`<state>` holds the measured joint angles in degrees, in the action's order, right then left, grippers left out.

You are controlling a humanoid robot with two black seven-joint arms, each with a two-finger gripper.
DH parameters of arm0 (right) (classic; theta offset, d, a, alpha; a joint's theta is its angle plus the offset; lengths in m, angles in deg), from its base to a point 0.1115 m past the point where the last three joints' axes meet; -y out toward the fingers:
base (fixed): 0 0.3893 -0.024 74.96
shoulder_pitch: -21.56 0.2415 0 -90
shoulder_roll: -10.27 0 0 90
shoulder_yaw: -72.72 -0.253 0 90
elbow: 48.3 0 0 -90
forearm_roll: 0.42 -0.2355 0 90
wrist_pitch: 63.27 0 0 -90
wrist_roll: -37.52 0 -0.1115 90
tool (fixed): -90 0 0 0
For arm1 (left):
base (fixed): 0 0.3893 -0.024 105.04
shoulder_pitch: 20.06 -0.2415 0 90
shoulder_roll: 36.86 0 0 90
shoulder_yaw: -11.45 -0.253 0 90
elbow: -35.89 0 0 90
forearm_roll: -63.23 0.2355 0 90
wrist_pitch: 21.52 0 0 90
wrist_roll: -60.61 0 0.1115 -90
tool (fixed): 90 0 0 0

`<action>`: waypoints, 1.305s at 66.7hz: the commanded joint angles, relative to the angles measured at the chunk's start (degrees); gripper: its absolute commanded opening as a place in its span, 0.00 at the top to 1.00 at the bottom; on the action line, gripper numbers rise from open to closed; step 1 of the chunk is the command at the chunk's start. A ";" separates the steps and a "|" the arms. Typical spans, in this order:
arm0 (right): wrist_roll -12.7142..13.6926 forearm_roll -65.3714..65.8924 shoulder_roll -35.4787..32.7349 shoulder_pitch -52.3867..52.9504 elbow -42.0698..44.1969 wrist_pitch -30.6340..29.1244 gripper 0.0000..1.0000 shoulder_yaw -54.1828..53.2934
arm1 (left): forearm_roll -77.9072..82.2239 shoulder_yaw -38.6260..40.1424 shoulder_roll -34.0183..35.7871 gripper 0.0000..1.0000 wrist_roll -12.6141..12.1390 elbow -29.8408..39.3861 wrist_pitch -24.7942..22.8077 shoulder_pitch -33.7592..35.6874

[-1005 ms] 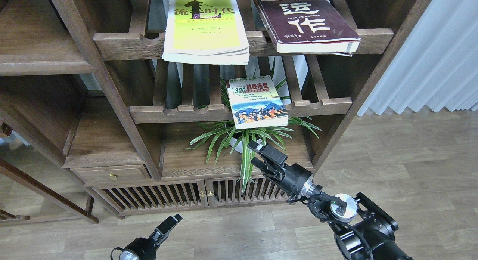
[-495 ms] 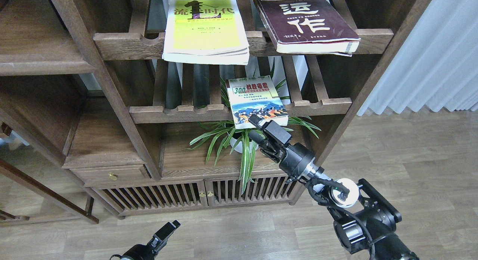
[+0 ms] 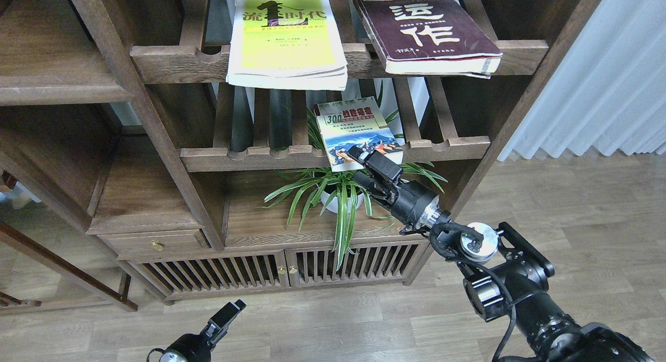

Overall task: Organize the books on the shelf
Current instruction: 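Grasp the small blue book's lower edge with the right gripper, then pull the blue book off the shelf and lower it toward the left gripper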

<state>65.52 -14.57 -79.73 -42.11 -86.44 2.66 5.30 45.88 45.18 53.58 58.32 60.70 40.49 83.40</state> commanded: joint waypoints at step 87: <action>-3.48 -0.08 0.00 6.72 4.84 5.00 0.81 2.91 | -0.05 0.02 0.35 0.00 0.00 -0.38 0.00 0.07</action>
<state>61.71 -14.38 -79.73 -35.52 -81.61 7.98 8.95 45.82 45.20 53.94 58.37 60.32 40.48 83.46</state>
